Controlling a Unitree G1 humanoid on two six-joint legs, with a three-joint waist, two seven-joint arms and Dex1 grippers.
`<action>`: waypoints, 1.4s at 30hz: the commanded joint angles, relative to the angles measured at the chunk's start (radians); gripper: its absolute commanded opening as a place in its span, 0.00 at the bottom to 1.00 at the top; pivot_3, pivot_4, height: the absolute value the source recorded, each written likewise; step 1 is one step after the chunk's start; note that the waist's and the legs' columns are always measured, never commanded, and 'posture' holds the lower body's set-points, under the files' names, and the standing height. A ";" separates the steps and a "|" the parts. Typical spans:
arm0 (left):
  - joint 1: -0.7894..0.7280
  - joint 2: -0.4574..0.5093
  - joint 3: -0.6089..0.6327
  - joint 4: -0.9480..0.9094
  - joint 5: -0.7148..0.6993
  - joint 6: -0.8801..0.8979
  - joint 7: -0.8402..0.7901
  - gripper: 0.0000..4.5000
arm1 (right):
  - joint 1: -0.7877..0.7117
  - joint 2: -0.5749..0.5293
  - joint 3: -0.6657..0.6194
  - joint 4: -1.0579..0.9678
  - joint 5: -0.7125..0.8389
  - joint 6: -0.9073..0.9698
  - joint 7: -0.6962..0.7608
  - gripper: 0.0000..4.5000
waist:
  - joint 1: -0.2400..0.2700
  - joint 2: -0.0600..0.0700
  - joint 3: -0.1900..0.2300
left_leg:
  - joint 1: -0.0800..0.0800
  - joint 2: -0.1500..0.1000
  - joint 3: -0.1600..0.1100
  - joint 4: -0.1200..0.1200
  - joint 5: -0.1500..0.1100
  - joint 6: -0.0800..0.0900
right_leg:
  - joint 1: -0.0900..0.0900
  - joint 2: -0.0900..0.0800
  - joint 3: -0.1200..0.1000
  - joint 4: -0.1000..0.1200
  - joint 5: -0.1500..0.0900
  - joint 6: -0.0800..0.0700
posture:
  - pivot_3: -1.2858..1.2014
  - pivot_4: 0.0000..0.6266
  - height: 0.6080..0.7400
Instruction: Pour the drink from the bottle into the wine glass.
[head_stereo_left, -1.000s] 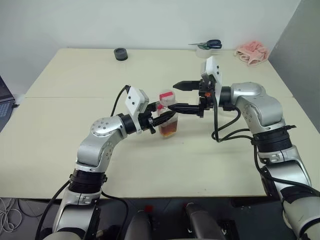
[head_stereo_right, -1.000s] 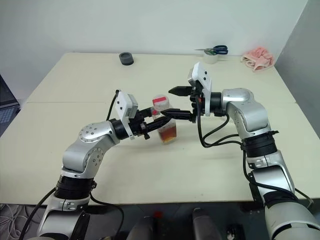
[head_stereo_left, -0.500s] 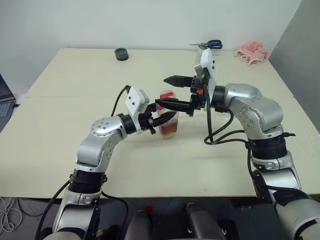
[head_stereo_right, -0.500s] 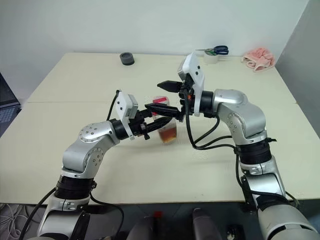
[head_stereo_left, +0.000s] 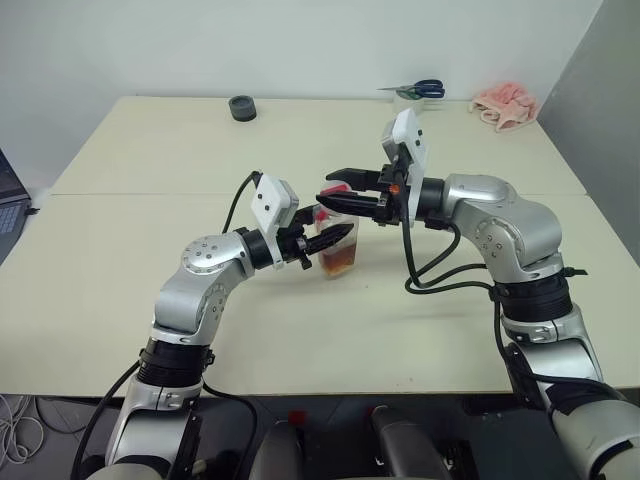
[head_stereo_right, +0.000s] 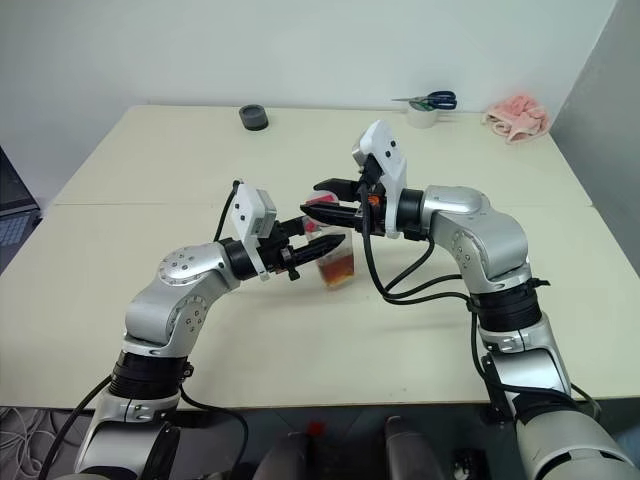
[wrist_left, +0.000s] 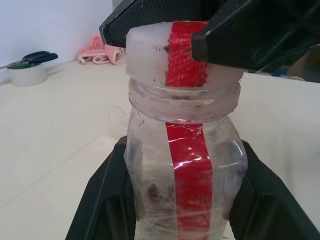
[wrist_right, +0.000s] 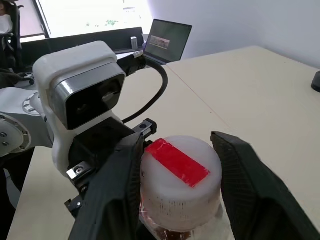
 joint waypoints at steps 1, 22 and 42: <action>-0.007 0.003 0.011 -0.049 -0.006 -0.026 0.005 0.42 | -0.016 0.001 0.005 -0.030 0.007 -0.013 0.006 0.40 | 0.000 0.000 0.000 | 0.000 0.000 0.000 0.000 0.000 0.000 | 0.000 0.000 0.000 0.000 0.000 0.000 | 0.52 0.24 1.00; 0.002 0.018 -0.005 -0.059 -0.025 0.002 -0.018 0.41 | -0.028 -0.099 -0.050 0.052 0.039 -0.180 0.241 0.40 | -0.001 0.000 0.000 | 0.000 0.000 0.000 0.000 0.000 0.000 | 0.000 0.000 0.000 0.000 0.000 0.000 | 0.52 0.24 1.00; 0.012 0.030 -0.010 -0.070 -0.034 0.002 -0.001 0.41 | -0.132 -0.117 -0.077 0.137 0.012 -0.142 0.159 0.38 | 0.002 0.000 0.000 | 0.000 0.000 0.000 0.000 0.000 0.000 | 0.000 0.000 0.000 0.000 0.000 0.000 | 0.52 0.24 1.00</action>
